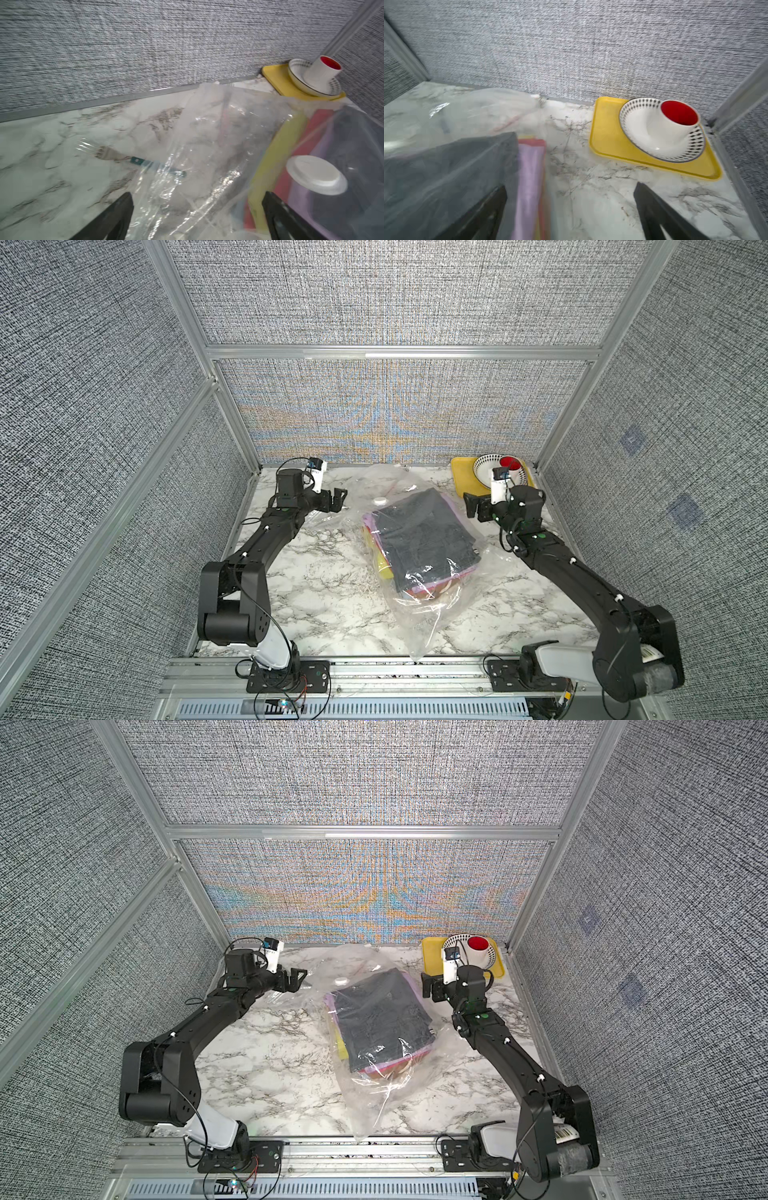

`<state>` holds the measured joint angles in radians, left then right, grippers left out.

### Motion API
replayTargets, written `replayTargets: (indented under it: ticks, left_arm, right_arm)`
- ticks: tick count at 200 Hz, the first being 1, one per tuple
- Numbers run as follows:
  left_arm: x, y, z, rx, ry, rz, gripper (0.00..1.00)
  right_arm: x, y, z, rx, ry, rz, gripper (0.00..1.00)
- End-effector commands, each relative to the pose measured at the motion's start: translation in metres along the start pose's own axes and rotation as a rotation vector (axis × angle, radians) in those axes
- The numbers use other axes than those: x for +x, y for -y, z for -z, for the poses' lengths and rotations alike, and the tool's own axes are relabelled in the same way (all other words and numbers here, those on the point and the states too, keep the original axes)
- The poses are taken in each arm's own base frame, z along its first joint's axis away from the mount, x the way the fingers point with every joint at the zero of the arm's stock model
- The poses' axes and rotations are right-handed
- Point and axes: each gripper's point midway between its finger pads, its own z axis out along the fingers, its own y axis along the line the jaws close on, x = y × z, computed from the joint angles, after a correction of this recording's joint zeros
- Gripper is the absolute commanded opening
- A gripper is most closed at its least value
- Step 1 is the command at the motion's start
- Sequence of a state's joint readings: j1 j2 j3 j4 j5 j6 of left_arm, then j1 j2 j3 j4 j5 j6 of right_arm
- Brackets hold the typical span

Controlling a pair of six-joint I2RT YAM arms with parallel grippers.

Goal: Take the trousers out of the vacuum bag
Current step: Adjust the vacuum bag at the center of the board.

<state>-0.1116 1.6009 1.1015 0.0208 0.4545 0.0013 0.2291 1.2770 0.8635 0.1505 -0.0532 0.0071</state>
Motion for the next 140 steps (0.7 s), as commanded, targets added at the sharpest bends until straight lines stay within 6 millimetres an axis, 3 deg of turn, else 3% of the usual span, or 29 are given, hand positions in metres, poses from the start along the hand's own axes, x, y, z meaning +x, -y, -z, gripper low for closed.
replayTargets:
  ticks: [1,27,59,69,72,83,140]
  left_arm:
    - [0.002,0.033,-0.002,0.147,-0.029,-0.026,1.0]
    - [0.001,0.058,0.0,0.249,-0.032,-0.025,1.0]
    - [0.015,0.082,-0.004,0.314,-0.058,-0.055,1.0]
    - [0.02,0.085,-0.007,0.33,-0.074,-0.051,1.0]
    - [0.022,0.086,-0.008,0.334,-0.08,-0.05,1.0]
    - [0.025,0.088,-0.011,0.349,-0.092,-0.042,1.0]
    - [0.044,0.089,-0.024,0.354,-0.156,-0.006,0.91]
  right_arm:
    - [0.009,-0.025,0.012,-0.087,-0.054,0.017,0.99]
    - [0.012,-0.046,0.028,-0.157,-0.066,0.022,0.99]
    - [0.026,-0.056,0.038,-0.183,-0.095,-0.002,0.99]
    - [0.028,-0.058,0.039,-0.188,-0.104,-0.011,0.99]
    - [0.043,-0.058,0.038,-0.189,-0.135,-0.014,0.99]
    - [0.055,-0.06,0.039,-0.191,-0.164,-0.018,0.99]
    - [0.09,-0.061,0.033,-0.143,-0.249,-0.042,0.99]
